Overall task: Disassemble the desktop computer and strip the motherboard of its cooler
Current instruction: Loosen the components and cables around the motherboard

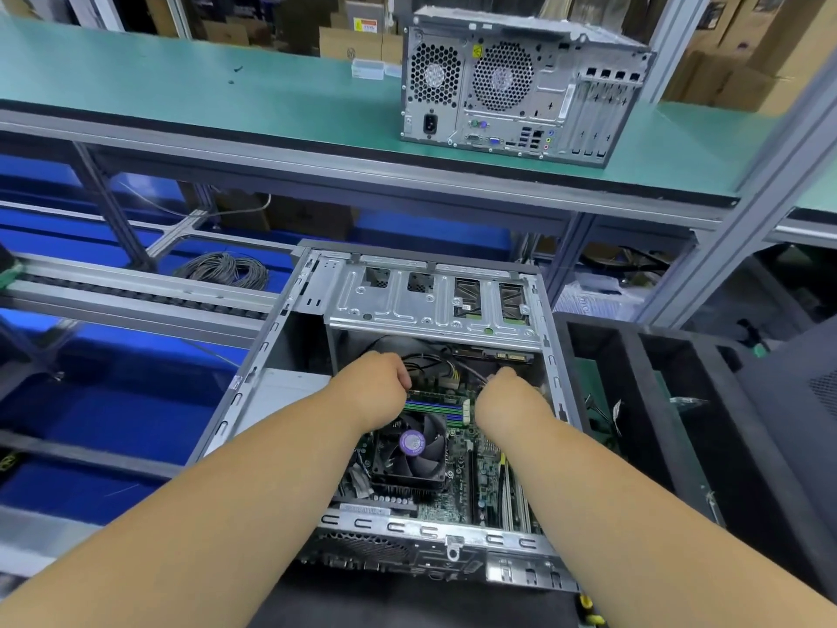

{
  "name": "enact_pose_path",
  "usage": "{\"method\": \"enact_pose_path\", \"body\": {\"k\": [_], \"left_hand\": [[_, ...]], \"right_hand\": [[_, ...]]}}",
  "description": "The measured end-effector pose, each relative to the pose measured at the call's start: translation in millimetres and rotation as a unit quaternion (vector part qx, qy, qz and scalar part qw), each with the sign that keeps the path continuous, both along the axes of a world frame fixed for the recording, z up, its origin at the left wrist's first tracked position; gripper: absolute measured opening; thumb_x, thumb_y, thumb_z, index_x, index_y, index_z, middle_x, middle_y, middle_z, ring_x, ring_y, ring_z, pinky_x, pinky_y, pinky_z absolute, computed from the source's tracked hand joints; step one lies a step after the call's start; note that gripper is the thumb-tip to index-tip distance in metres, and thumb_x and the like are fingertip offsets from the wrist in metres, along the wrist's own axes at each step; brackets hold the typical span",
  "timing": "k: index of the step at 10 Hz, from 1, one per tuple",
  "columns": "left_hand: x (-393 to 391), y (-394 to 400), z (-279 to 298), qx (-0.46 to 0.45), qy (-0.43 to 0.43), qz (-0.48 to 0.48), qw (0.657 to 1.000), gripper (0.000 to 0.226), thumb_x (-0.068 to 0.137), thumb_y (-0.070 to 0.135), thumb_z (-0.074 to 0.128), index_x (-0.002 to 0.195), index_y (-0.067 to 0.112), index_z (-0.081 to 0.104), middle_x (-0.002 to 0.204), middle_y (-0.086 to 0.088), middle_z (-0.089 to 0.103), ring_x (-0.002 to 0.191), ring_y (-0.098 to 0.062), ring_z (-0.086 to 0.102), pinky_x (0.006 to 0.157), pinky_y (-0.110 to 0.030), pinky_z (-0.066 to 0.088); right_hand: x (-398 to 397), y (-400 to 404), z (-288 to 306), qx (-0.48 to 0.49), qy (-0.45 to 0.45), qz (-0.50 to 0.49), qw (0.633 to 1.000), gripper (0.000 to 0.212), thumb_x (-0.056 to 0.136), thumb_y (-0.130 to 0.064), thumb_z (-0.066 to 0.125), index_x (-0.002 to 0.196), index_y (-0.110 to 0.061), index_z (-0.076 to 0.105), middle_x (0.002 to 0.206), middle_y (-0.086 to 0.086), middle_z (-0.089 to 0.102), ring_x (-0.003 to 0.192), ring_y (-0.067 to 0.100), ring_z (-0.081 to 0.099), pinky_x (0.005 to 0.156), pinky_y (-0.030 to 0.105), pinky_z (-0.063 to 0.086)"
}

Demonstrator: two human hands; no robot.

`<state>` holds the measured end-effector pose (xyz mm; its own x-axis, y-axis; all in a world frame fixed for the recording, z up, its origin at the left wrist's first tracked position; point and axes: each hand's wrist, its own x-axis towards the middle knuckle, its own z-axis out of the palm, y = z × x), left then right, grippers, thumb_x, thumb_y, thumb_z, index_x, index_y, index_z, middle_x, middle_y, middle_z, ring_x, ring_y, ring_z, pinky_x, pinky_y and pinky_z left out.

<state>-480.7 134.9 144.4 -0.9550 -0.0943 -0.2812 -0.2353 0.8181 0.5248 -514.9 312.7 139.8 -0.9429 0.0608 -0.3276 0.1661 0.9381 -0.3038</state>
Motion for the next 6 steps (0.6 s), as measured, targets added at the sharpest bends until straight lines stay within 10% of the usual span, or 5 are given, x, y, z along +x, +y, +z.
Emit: {"method": "enact_pose_path", "body": {"k": [2,4,6], "left_hand": [[1,-1,0,0.038,0.002,0.003,0.999,0.028,0.081,0.014,0.05,0.101,0.033,0.056,0.111,0.005,0.044,0.085,-0.011,0.053,0.061,-0.022,0.038],[-1,4,8,0.062,-0.002,-0.019,0.998,0.034,0.085,0.006,0.046,0.104,0.026,0.065,0.104,0.006,0.054,0.074,-0.007,0.052,0.056,-0.02,0.037],[-20,5,28,-0.11,-0.053,-0.102,0.987,0.043,0.091,0.008,0.043,0.134,0.011,0.05,0.135,-0.009,0.049,0.114,-0.024,0.052,0.09,-0.031,0.046]], "right_hand": [[12,-8,6,0.141,-0.005,0.066,0.988,0.047,0.092,-0.017,0.057,0.129,-0.002,0.032,0.128,0.016,0.049,0.118,0.029,0.051,0.089,0.034,0.046],[41,-21,27,0.119,0.154,0.184,0.963,0.04,0.093,-0.03,0.056,0.123,-0.009,0.038,0.121,0.01,0.041,0.107,0.025,0.051,0.073,0.031,0.045],[14,-39,29,0.118,-0.087,0.291,0.945,0.029,0.098,-0.006,0.041,0.121,0.001,0.057,0.117,0.021,0.052,0.091,0.026,0.038,0.076,0.033,0.033]]}}
